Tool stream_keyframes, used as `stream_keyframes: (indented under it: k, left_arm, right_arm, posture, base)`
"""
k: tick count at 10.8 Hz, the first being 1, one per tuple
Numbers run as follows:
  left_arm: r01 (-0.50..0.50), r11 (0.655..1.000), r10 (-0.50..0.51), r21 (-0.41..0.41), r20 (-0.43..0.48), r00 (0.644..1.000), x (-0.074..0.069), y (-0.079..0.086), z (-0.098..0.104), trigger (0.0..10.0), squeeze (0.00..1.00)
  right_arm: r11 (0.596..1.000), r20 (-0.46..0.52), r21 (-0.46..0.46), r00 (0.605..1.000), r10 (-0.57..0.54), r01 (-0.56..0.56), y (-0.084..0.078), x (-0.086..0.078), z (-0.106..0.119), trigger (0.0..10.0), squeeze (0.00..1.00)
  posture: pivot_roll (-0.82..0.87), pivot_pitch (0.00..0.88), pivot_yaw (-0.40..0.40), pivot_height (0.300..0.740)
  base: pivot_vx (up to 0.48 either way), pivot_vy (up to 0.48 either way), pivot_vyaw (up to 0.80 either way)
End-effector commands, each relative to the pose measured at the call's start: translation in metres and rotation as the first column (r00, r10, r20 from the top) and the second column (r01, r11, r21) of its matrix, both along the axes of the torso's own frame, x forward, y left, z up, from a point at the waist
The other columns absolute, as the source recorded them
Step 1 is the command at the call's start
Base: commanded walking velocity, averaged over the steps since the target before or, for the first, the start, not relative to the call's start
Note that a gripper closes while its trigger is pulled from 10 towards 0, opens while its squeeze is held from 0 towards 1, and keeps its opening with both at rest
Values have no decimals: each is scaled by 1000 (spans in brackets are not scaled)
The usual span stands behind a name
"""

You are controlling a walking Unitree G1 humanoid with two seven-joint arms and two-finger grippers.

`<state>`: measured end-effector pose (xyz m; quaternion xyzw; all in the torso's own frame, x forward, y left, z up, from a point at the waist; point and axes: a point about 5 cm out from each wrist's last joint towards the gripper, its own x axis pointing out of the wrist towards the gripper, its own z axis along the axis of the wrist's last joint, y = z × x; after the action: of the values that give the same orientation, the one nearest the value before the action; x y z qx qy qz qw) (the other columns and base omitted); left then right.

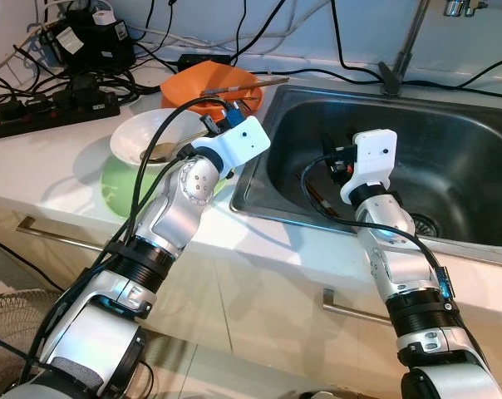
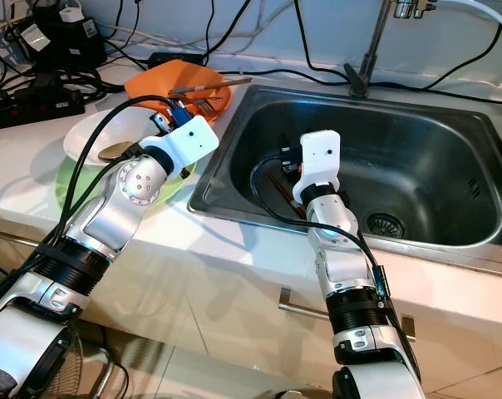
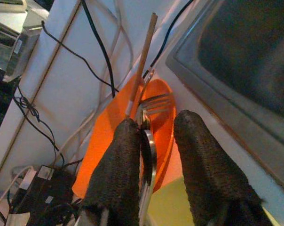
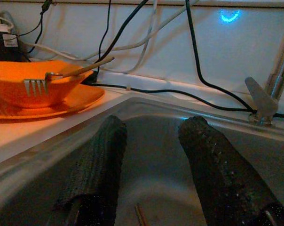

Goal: Kitchen organization

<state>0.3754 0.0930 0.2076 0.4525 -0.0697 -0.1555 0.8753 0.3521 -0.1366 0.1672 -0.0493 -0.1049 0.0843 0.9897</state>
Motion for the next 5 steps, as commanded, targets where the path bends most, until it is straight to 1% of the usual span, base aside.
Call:
stream_keyframes:
  k: [1, 2, 3, 5]
  left_arm:
    - [8, 1000, -8, 13, 27, 1000, -1, 0, 4, 10000, 1000]
    - [5, 999, -6, 35, 30, 1000, 0, 0, 3, 10000, 337]
    - [7, 999, -8, 42, 26, 1000, -1, -1, 2, 10000, 0]
    - [-20, 997, 18, 69, 30, 999, 1, 3, 0, 10000, 0]
  right_arm:
    - [1000, -18, -3, 1000, -11, 11, -1, 0, -4, 10000, 0]
    - [1000, -17, -3, 1000, -11, 11, -1, 0, -4, 10000, 0]
    - [1000, -15, -1, 1000, -11, 11, -1, 0, -3, 10000, 0]
    - [1000, -15, -2, 1000, -11, 11, -1, 1, -3, 10000, 0]
  posture:
    - [39, 28, 39, 740]
    - [40, 26, 38, 740]
    - [40, 28, 37, 740]
    - [40, 26, 36, 740]
  base:
    - [0, 0, 0]
    - [0, 0, 0]
    - [0, 0, 0]
    - [0, 0, 0]
